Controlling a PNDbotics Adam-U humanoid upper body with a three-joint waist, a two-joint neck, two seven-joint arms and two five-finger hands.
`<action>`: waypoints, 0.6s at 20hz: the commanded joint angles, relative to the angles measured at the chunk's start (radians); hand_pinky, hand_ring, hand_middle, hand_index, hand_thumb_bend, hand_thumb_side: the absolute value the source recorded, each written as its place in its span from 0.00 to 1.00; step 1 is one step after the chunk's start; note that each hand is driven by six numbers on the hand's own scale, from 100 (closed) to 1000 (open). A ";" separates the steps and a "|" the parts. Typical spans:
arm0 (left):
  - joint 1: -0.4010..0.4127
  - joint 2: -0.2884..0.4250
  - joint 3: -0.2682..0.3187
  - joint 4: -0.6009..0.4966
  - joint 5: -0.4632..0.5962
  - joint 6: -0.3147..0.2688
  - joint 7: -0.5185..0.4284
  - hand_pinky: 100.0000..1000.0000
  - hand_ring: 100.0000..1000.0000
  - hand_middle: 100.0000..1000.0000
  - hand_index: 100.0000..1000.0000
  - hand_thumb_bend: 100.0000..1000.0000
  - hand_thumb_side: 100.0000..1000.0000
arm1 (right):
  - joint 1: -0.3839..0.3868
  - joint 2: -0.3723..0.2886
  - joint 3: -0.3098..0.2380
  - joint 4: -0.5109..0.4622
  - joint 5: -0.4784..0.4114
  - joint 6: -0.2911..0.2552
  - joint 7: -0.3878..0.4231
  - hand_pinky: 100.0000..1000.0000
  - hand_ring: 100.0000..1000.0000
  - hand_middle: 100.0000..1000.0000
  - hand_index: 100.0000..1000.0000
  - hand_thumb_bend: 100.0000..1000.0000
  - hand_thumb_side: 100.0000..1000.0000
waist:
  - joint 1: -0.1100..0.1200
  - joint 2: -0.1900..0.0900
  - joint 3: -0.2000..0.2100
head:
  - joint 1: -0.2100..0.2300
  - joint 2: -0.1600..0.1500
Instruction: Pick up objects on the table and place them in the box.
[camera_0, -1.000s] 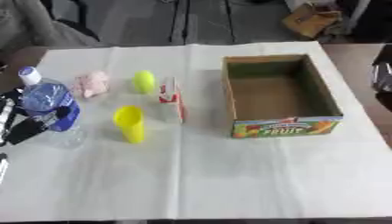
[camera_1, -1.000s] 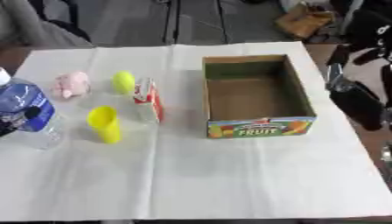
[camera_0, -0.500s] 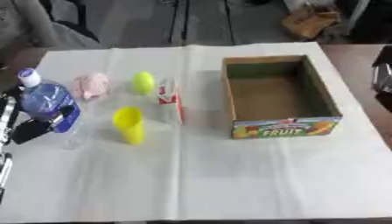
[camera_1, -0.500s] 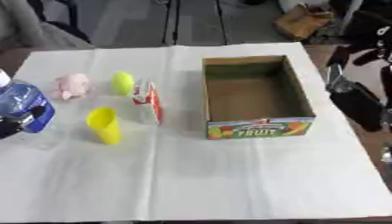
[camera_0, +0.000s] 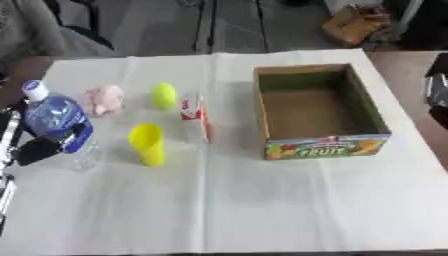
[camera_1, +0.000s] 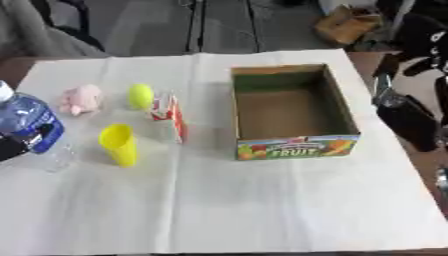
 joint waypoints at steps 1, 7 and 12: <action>-0.025 0.026 0.001 -0.043 0.052 0.016 0.009 0.36 0.40 0.50 0.78 0.51 0.27 | -0.014 -0.008 -0.010 -0.022 -0.004 -0.004 0.001 0.50 0.60 0.72 0.91 0.00 0.30 | -0.001 -0.011 -0.001 | -0.001 -0.008; -0.074 0.070 -0.013 -0.162 0.145 0.077 -0.037 0.37 0.40 0.50 0.79 0.49 0.26 | -0.015 -0.010 -0.009 -0.022 -0.004 -0.004 0.003 0.50 0.60 0.73 0.91 0.00 0.29 | 0.000 -0.014 -0.003 | -0.001 -0.007; -0.161 0.131 -0.079 -0.235 0.183 0.075 -0.098 0.38 0.41 0.51 0.79 0.54 0.21 | -0.021 -0.011 -0.005 -0.022 -0.005 -0.008 0.007 0.50 0.60 0.73 0.91 0.00 0.28 | 0.004 -0.014 -0.021 | 0.008 -0.012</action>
